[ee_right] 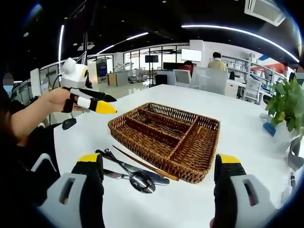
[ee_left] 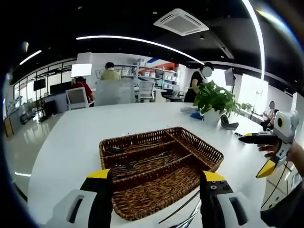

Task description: Arrange the knives, forks, and spoons in their matching storage slots by inserting each utensil handle-first until every utensil is classified and aligned in the correct compartment

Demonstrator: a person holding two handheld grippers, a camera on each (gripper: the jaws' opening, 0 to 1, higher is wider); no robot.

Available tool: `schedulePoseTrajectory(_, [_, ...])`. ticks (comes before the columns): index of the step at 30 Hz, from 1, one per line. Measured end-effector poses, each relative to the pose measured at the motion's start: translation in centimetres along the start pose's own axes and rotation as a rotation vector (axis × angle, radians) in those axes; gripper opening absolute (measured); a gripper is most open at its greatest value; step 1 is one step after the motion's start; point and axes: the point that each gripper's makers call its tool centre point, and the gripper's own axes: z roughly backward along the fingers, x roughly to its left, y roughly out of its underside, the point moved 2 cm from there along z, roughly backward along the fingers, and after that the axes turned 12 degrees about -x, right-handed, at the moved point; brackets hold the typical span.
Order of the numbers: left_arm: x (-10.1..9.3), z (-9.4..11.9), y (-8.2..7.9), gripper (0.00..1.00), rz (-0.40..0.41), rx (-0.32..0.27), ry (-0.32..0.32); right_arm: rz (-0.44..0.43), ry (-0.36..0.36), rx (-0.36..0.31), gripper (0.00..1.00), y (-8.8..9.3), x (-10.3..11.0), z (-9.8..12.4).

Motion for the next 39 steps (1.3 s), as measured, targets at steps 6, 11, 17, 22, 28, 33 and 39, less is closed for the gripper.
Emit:
schedulePoseTrajectory(6, [-0.8,1.5,0.3,0.87,-0.010,-0.005,0.022,0.015,-0.018,0.003,1.00,-0.1,0.2,-0.1])
schedulePoseTrajectory(11, [-1.7,2.6,0.0,0.95,-0.008,-0.032,0.053,0.024,-0.018,-0.003,1.00,-0.3,0.2,0.0])
schedulePoseTrajectory(17, [-2.7,3.2,0.2,0.98,-0.014,-0.031,0.065,0.023,-0.014,-0.001,1.00,-0.3,0.0,0.1])
schedulePoseTrajectory(22, [-3.9,3.9,0.6,1.00,-0.012,-0.034,0.086,0.029,-0.017,0.000,1.00,-0.3,0.2,0.2])
schedulePoseTrajectory(28, [-5.1,4.9,1.0,1.00,-0.013,-0.038,0.126,0.033,-0.016,0.002,1.00,-0.2,0.2,0.3])
schedulePoseTrajectory(33, [-5.1,5.2,1.1,1.00,-0.016,-0.041,0.124,0.026,-0.013,0.006,1.00,0.0,0.2,0.5])
schedulePoseTrajectory(39, [-5.0,5.4,1.1,1.00,0.005,-0.057,0.122,0.024,-0.018,0.006,1.00,0.1,0.3,0.4])
